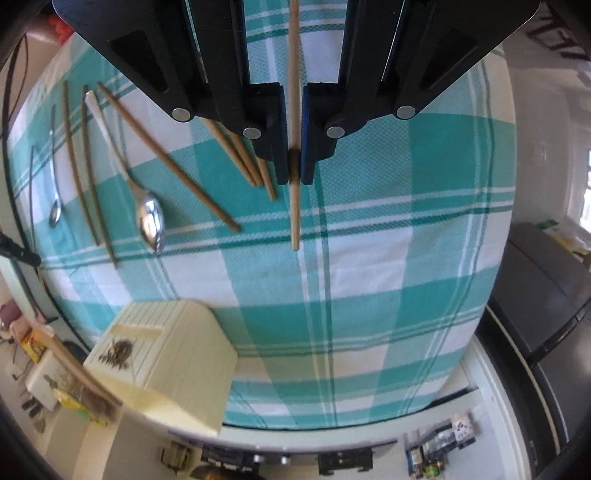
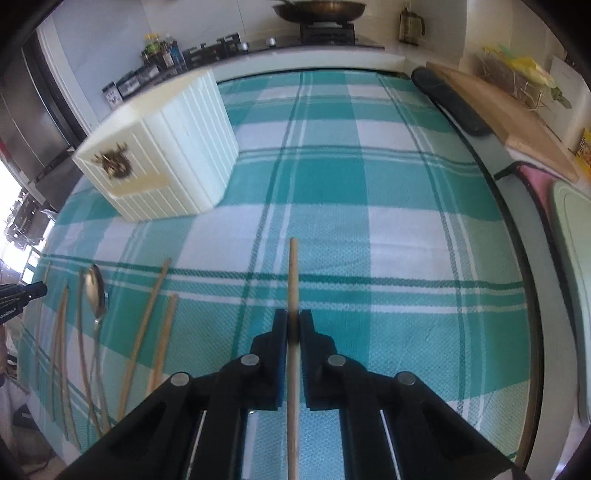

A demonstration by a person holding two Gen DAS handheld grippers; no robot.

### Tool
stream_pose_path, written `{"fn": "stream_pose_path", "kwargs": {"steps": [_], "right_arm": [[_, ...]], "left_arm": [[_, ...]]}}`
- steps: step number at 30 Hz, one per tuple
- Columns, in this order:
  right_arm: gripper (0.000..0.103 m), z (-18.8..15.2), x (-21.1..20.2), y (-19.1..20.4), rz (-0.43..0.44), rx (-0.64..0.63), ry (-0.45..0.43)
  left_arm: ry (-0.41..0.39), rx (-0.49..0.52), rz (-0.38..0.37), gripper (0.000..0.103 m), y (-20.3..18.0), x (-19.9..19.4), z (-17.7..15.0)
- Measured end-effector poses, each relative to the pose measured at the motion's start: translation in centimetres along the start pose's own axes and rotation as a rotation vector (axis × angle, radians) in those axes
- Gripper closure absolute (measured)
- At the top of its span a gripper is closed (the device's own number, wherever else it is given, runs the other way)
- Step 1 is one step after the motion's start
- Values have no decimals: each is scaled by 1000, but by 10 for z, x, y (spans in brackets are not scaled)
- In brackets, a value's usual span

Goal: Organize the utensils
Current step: 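Lift the chopstick with the left tool, carry it over the cream caddy, release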

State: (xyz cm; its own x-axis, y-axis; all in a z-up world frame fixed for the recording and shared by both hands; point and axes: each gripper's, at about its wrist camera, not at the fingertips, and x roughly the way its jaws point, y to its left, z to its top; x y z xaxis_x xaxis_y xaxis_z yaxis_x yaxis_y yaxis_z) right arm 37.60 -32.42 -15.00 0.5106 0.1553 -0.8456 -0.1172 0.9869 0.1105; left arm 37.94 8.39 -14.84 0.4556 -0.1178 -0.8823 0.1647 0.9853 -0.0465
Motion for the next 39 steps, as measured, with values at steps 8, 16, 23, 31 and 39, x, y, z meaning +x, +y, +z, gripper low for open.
{"fn": "stream_pose_path", "kwargs": {"steps": [8,16,23,31,39], "right_arm": [[96,13,-112,34,30,-96,-213],[96,75,-176,64,56,-117,-486],[96,165,-179,107,79,-138,-766],[96,198,-100,135,70,-112,-807],[96,180,-7,118,89,-108,-446]], "left_arm": [[-247,10,-112,99,2,-108,37],[-463,28,-192,99,-11,-186,114],[-623,1,-195,99,-45,-204,185],[-497,-48,-195,99,-70,-125,225],[-228,26,-135,99,-94,-22,214]]}}
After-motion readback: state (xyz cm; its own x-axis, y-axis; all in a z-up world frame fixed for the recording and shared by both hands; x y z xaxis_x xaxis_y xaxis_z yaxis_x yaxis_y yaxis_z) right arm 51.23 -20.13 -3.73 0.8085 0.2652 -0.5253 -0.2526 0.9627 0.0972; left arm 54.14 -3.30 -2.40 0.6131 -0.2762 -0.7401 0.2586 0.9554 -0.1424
